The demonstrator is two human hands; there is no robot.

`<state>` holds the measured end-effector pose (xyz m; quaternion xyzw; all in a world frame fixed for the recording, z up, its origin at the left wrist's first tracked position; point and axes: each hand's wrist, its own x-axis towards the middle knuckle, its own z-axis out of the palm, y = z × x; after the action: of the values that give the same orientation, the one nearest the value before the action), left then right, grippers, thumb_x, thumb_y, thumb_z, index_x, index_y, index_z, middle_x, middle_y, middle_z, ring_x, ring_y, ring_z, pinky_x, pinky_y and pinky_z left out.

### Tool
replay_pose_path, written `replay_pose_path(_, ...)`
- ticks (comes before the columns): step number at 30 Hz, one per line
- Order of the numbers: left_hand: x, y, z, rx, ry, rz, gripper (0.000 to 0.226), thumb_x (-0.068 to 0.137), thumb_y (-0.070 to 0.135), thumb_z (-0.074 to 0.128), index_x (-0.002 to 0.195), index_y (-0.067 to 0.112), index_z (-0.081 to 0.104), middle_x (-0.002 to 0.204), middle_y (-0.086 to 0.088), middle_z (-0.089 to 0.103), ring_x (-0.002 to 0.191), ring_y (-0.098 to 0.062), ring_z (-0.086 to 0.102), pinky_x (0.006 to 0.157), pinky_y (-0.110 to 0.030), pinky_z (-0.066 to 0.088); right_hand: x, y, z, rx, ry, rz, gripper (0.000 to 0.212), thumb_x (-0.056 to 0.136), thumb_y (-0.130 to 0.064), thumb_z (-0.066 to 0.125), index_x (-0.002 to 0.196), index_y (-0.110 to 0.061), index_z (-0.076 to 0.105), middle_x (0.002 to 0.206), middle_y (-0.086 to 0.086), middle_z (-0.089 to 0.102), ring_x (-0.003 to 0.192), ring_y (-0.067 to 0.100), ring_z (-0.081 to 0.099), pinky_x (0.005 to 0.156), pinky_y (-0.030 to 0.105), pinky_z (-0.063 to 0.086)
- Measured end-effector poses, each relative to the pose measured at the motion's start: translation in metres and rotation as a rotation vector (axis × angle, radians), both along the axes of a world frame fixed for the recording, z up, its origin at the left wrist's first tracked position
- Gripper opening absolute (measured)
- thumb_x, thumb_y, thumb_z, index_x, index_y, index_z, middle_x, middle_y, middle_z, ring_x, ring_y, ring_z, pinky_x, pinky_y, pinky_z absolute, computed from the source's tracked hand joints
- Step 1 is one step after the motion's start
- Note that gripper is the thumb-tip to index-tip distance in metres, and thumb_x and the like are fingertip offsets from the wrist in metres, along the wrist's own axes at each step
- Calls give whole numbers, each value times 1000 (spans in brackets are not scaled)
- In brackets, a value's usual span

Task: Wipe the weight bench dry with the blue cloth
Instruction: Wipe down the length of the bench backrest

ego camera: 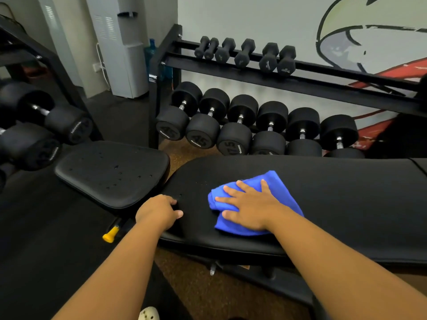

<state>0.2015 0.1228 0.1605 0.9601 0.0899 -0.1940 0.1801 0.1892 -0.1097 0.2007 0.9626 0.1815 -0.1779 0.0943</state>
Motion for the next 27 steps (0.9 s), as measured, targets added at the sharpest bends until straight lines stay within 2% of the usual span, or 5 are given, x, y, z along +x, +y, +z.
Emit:
replay_pose_path(5, 13, -3, 7, 43, 24, -37, 65, 84, 40, 69, 143, 37, 39, 139, 0, 49, 122, -24, 52, 93, -38, 51, 25, -42, 12, -2, -62, -260, 53, 96, -61, 18, 148, -53, 5, 161, -18, -5, 148, 16, -10, 109, 67, -8)
replay_pose_path(11, 17, -1, 4, 115, 43, -143, 62, 88, 45, 62, 143, 44, 34, 143, 0, 46, 123, -23, 52, 94, -37, 50, 91, -68, 11, -109, -194, -579, 65, 91, -67, 13, 151, -43, 4, 162, -9, -6, 148, 26, -12, 103, 75, -3)
replay_pose_path(14, 18, 1, 1, 116, 42, -151, 62, 87, 47, 62, 142, 46, 34, 142, 1, 47, 123, -22, 52, 95, -37, 50, 107, -33, 1, -86, -148, -485, 64, 91, -66, 15, 151, -45, 4, 162, -10, -4, 148, 28, -11, 102, 76, -5)
replay_pose_path(20, 24, -1, 9, 122, 116, -141, 63, 85, 49, 63, 141, 49, 34, 144, 3, 44, 125, -21, 50, 93, -33, 49, 90, 13, -16, -27, 17, -87, 55, 97, -60, 20, 149, -48, 9, 161, -16, -2, 149, 20, -8, 108, 70, -7)
replay_pose_path(27, 30, -4, 17, 178, 145, -186, 64, 85, 49, 64, 142, 46, 36, 142, 4, 46, 125, -21, 50, 96, -34, 49, 101, -35, 0, -25, -80, -310, 57, 95, -62, 19, 149, -50, 4, 161, -16, -2, 149, 19, -7, 109, 68, -7)
